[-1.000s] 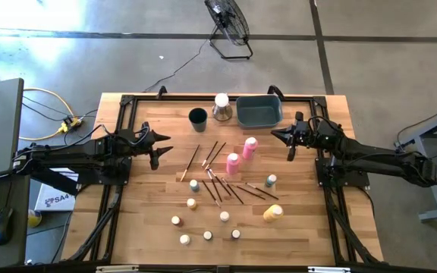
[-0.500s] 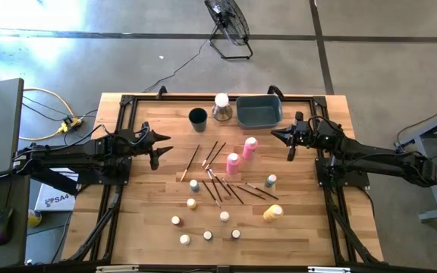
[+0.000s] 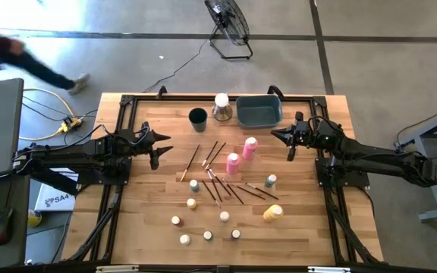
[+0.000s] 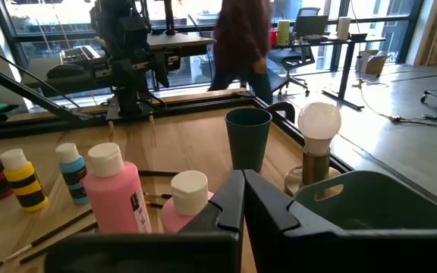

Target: Pick & Place Paint Supplies

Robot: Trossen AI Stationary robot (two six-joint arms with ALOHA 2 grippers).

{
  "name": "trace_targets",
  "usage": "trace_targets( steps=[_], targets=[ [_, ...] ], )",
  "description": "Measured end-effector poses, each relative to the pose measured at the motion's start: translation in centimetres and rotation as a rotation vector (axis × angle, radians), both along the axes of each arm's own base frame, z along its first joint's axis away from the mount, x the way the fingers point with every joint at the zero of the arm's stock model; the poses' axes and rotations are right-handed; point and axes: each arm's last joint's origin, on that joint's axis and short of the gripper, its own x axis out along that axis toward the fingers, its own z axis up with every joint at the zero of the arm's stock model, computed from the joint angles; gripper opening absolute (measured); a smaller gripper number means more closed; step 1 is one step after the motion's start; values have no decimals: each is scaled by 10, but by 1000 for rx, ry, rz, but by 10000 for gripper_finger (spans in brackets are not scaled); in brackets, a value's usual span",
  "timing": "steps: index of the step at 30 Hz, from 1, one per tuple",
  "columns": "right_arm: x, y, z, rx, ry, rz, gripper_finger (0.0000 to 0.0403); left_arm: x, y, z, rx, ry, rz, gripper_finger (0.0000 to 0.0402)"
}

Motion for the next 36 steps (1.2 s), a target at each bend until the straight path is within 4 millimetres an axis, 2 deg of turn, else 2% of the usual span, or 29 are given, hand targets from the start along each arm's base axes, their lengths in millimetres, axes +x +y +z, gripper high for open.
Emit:
trace_targets(
  steps=[36],
  targets=[
    [0,0,0,0,0,3,2,0,0,1,-2,-7,-11,188]
  ],
)
